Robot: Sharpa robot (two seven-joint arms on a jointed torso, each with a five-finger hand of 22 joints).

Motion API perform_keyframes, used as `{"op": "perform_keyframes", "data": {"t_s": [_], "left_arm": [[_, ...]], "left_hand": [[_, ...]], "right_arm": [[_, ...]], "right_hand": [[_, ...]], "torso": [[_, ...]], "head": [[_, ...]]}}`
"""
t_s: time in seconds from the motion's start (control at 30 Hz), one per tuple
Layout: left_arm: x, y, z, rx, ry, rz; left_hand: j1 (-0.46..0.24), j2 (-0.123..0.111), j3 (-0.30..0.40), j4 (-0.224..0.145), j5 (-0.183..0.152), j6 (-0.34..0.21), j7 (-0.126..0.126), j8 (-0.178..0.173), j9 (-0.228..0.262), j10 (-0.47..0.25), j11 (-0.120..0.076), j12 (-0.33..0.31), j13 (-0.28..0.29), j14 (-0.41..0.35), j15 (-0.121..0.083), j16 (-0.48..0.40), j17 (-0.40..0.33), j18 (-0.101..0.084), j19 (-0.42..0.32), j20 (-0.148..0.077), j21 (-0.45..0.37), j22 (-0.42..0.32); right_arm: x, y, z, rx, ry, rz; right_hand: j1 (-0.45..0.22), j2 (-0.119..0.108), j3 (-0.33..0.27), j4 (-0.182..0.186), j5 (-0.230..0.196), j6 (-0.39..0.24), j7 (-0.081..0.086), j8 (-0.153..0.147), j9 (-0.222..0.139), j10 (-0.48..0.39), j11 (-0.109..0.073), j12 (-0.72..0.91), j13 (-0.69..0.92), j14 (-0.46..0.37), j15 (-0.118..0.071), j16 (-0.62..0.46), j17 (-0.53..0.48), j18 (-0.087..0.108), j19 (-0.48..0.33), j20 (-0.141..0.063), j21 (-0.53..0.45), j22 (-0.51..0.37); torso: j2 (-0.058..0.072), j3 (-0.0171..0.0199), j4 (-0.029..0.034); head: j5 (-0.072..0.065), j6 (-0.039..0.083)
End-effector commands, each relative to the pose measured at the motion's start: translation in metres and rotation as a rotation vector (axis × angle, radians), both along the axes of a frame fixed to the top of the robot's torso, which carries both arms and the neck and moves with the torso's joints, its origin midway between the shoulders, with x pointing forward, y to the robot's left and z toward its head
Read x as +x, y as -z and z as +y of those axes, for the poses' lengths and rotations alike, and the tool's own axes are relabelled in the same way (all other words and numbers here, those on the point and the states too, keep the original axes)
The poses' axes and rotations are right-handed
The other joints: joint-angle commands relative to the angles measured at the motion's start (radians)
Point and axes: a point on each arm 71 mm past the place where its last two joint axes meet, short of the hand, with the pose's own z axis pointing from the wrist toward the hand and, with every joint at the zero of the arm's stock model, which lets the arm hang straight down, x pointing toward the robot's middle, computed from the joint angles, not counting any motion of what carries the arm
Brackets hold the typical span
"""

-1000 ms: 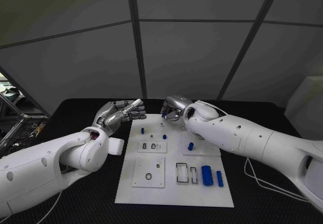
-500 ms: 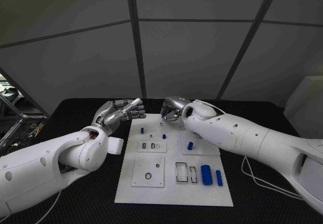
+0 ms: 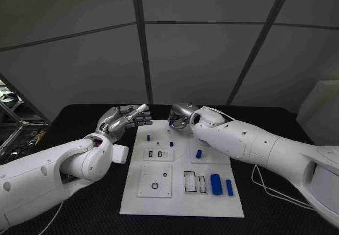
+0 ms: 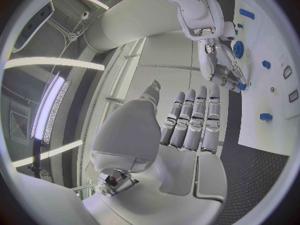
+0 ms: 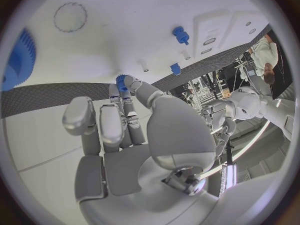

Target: Assemble the parts on the task board

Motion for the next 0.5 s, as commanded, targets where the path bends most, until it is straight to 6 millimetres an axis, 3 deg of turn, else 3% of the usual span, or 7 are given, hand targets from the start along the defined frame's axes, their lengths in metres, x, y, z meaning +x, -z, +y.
{"op": "perform_keyframes", "data": {"t_s": [0.03, 0.3, 0.5], "left_arm": [[-0.0002, -0.0019, -0.0022, -0.004, 0.022, -0.006], [0.0004, -0.0020, -0.0014, -0.002, 0.022, -0.004], [0.0008, -0.0020, 0.0006, 0.000, 0.018, -0.003]], "left_hand": [[0.000, 0.004, 0.000, -0.004, -0.003, -0.001, 0.006, -0.006, -0.001, 0.001, 0.006, -0.003, -0.001, -0.010, 0.001, -0.006, -0.001, 0.009, 0.002, 0.003, 0.000, -0.001], [-0.003, 0.006, -0.003, -0.005, -0.005, -0.002, 0.008, -0.010, -0.002, 0.000, 0.007, -0.008, -0.001, -0.013, 0.003, -0.012, -0.002, 0.008, -0.003, 0.004, -0.004, -0.004], [-0.003, 0.006, -0.004, -0.006, -0.005, -0.002, 0.008, -0.011, -0.003, 0.000, 0.007, -0.009, 0.000, -0.014, 0.004, -0.015, -0.002, 0.008, -0.006, 0.005, -0.005, -0.005]], "right_arm": [[-0.0002, 0.0002, 0.0013, -0.009, -0.015, 0.002], [-0.0010, -0.0022, 0.0014, 0.010, -0.022, -0.022], [-0.0027, -0.0074, -0.0040, 0.049, -0.017, -0.067]], "right_hand": [[-0.004, -0.012, 0.006, -0.003, -0.005, -0.015, 0.004, -0.002, -0.002, -0.034, 0.008, -0.003, 0.000, 0.004, 0.010, -0.009, -0.013, -0.002, -0.017, 0.005, -0.013, -0.022], [-0.003, -0.029, -0.001, -0.005, -0.009, -0.042, 0.005, -0.002, -0.002, -0.069, 0.013, -0.002, 0.003, -0.003, 0.015, -0.019, -0.034, 0.004, -0.034, 0.012, -0.026, -0.048], [0.003, -0.049, -0.024, -0.006, -0.012, -0.084, -0.011, -0.002, -0.003, -0.106, 0.019, -0.001, 0.006, -0.014, 0.020, -0.035, -0.065, 0.009, -0.050, 0.017, -0.042, -0.078]], "torso": [[0.000, -0.0003, -0.0002], [0.000, -0.0001, 0.0011], [0.000, 0.0002, -0.0012]], "head": [[0.003, 0.000], [0.001, -0.002], [0.002, -0.001]]}}
